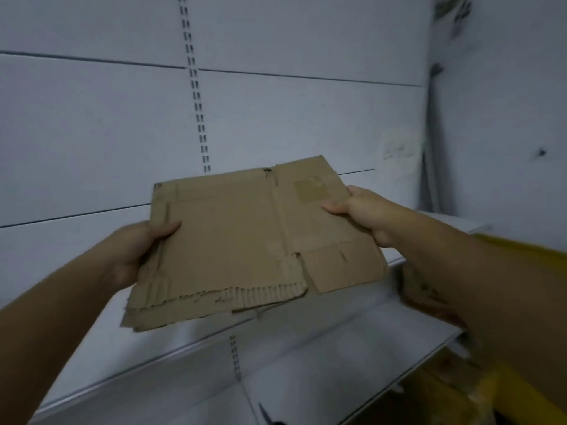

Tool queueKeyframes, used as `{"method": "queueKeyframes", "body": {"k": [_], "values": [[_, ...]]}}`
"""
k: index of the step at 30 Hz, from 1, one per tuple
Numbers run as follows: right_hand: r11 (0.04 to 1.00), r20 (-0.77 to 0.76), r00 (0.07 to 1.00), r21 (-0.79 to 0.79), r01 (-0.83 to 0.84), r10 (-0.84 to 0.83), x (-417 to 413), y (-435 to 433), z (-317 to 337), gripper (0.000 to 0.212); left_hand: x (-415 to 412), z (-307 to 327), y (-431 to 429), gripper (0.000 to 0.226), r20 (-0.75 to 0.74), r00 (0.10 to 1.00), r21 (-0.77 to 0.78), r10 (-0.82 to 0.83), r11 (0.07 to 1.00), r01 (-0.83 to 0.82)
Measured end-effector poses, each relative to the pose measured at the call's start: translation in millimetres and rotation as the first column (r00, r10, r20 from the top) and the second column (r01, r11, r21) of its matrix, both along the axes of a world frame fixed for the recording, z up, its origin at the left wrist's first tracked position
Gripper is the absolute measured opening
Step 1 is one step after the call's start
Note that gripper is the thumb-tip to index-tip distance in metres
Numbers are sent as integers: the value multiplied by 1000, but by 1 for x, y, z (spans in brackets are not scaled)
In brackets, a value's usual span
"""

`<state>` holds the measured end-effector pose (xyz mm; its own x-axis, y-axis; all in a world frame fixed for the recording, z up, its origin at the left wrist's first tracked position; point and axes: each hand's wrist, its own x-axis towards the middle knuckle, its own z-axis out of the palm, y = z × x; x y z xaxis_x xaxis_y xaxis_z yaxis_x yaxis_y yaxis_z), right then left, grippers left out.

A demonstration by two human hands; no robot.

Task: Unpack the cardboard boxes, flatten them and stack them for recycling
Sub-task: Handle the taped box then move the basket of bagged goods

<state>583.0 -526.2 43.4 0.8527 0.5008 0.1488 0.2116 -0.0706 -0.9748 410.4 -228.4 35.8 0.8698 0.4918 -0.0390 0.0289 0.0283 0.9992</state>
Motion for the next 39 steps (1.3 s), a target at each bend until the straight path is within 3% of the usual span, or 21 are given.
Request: {"method": "queueKeyframes", "body": {"k": [7, 13, 20, 26, 29, 32, 35, 37, 39], "values": [[919, -93, 915, 0, 394, -393, 51, -197, -38, 25, 137, -32, -176, 23, -106, 925, -75, -366, 930, 359], [824, -152, 812, -42, 564, -564, 84, -283, -76, 25, 230, -71, -250, 25, -206, 815, -130, -542, 840, 526], [752, -213, 721, -164, 638, -659, 149, -302, -99, 30, 334, -103, -270, 27, -184, 760, -192, -624, 781, 594], [681, -190, 654, -238, 693, -732, 199, -325, -113, 30, 414, -121, -300, 29, -252, 766, -81, -592, 801, 593], [675, -208, 642, -229, 701, -738, 221, -344, -118, 24, 443, -123, -318, 30, -261, 745, -120, -613, 787, 605], [678, -227, 640, -186, 711, -734, 246, -366, -122, 19, 470, -127, -336, 27, -224, 751, -213, -621, 784, 584], [691, -243, 655, -109, 715, -716, 274, -389, -129, 18, 498, -126, -359, 18, -72, 778, -341, -624, 748, 569], [683, -260, 653, -35, 730, -711, 293, -404, -135, 16, 516, -124, -377, 27, 14, 835, -453, -550, 741, 496], [686, -290, 667, 46, 726, -686, 313, -417, -138, 16, 529, -121, -399, 34, 131, 866, -615, -483, 645, 453]]}}
